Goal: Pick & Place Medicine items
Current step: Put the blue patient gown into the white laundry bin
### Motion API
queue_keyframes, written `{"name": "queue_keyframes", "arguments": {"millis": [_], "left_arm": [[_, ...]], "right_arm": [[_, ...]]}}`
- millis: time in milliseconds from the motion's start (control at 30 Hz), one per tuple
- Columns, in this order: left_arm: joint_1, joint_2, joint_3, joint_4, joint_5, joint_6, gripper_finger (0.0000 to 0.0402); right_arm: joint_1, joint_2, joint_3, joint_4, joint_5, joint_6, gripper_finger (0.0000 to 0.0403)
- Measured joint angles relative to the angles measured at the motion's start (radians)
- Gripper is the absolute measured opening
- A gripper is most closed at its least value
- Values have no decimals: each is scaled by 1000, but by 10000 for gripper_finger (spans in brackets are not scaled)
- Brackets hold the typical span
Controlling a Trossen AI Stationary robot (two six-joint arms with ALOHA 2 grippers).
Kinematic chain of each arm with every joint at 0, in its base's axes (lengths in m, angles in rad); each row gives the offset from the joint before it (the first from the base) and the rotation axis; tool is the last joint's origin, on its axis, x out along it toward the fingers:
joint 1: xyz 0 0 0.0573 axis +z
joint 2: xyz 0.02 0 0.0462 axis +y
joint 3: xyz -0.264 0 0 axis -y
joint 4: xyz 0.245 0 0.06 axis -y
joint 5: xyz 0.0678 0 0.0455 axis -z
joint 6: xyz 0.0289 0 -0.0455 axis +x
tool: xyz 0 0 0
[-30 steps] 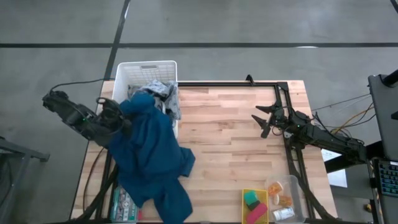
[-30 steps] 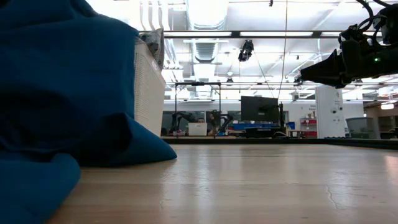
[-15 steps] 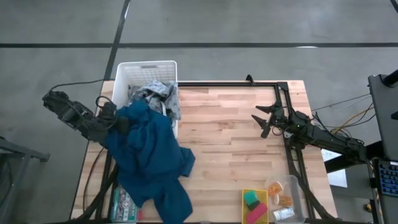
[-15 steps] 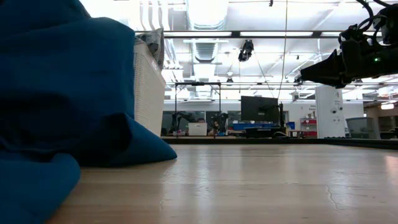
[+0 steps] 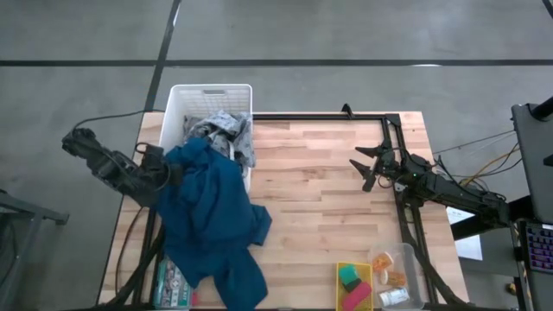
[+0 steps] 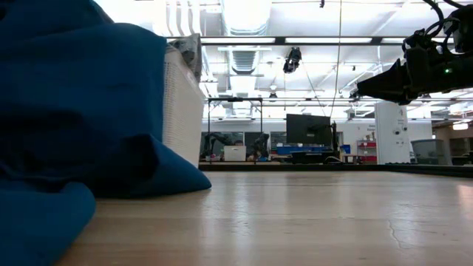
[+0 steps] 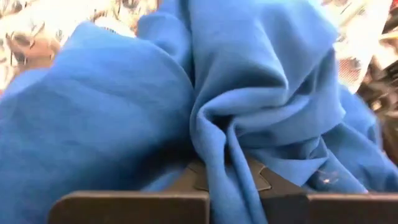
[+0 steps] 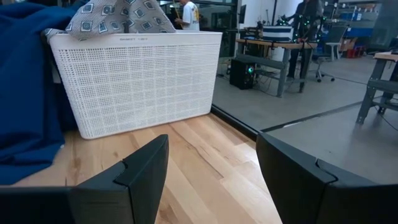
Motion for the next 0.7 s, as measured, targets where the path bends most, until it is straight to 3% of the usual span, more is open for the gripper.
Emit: {"name": "queue_keyframes", "arguments": {"millis": [133, 700], "left_arm": [[0, 0, -33, 37, -48, 4, 27], [1, 5, -21, 129, -72, 15, 27]], "right_arm": [[0, 0, 0, 0, 0, 0, 238], [0, 0, 0, 0, 0, 0, 238]]}}
